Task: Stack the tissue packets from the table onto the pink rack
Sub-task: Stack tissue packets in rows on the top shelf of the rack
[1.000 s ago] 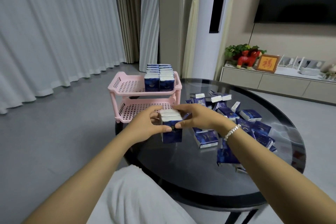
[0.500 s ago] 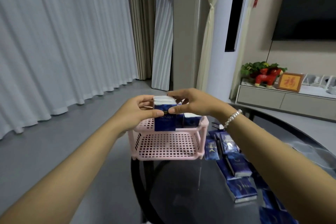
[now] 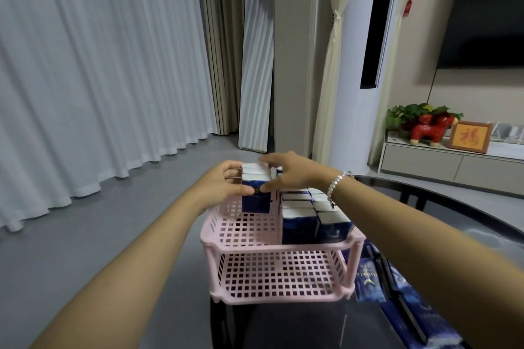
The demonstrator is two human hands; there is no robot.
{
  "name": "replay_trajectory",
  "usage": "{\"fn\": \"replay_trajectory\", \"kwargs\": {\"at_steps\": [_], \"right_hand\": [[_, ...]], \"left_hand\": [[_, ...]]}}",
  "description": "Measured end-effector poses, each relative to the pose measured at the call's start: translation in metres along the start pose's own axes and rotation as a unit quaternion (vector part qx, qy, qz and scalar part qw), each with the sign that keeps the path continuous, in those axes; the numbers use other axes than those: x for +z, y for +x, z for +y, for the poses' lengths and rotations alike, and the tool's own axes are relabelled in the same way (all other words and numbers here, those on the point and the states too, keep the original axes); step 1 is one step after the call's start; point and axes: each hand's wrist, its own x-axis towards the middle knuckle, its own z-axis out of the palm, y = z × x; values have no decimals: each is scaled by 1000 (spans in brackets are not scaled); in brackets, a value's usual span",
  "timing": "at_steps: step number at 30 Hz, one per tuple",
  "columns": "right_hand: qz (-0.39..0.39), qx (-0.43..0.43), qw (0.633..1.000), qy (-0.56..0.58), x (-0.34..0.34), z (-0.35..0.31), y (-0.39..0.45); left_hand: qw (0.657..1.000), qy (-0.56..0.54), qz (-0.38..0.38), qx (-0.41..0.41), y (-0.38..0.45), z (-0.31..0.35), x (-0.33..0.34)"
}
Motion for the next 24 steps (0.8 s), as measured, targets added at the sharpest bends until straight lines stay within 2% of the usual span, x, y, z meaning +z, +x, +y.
{"fn": "replay_trajectory", "kwargs": {"at_steps": [5, 10, 15, 19, 24], "right_hand": [[-15, 17, 996, -89, 13, 18, 16], [-7, 19, 995, -102, 19, 22, 17], [20, -23, 991, -127, 19, 22, 15], [-2, -12, 987, -158, 20, 23, 14], [0, -23, 990, -140, 16, 20, 10]], "left_hand": [[999, 21, -27, -2, 16, -16, 19], [997, 65, -27, 19, 22, -27, 27], [986, 158, -55, -11, 25, -27, 27], [980, 179, -78, -35, 27, -23, 29], [981, 180, -63, -23, 25, -22, 30]]}}
